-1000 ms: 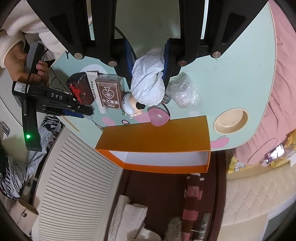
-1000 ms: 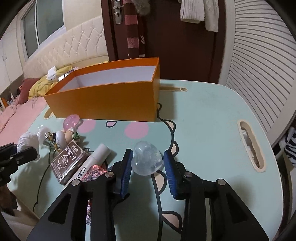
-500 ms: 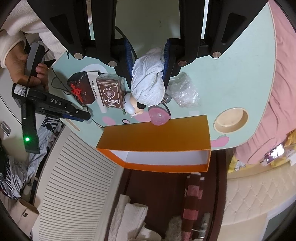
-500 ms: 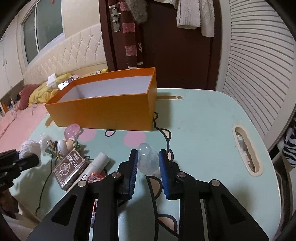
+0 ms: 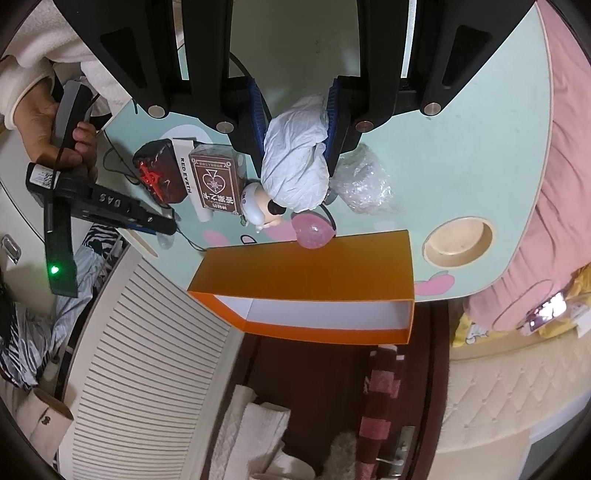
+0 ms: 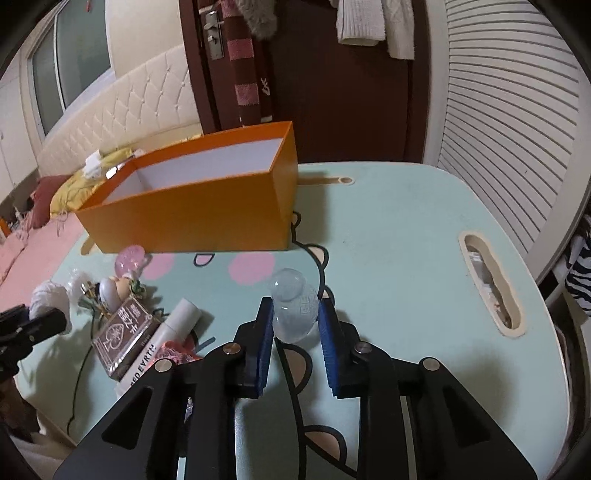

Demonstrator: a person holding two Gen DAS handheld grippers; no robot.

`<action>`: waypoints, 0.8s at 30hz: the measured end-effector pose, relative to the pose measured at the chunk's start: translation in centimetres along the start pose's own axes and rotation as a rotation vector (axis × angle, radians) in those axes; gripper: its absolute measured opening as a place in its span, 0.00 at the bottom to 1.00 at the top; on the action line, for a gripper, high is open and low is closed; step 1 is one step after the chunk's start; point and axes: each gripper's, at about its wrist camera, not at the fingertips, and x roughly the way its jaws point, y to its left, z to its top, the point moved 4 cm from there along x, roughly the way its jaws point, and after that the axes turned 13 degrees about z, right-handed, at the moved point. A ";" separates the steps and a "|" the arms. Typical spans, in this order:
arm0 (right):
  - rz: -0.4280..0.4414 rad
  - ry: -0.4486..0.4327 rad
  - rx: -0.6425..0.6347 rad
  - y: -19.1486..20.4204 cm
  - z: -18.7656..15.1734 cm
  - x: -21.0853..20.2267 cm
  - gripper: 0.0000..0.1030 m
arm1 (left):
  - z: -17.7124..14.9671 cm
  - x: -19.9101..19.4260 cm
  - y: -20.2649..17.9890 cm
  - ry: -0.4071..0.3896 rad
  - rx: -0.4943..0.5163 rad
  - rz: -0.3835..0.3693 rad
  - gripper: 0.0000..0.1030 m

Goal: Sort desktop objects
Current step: 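Carry the tissue ball and clear heart over the orange box with both grippers, then open both grippers to drop the tissue ball and clear heart into the box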

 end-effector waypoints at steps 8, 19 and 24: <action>0.065 -0.036 -0.046 1.6 2.7 -1.6 0.25 | 3.5 -0.1 0.1 -0.026 -0.028 -0.044 0.25; 0.120 -0.067 -0.098 3.8 9.8 0.4 0.25 | 11.8 3.6 0.0 -0.070 -0.026 -0.007 0.25; 0.145 -0.044 -0.083 4.4 11.3 2.9 0.25 | 12.6 6.9 0.1 -0.036 -0.034 0.025 0.25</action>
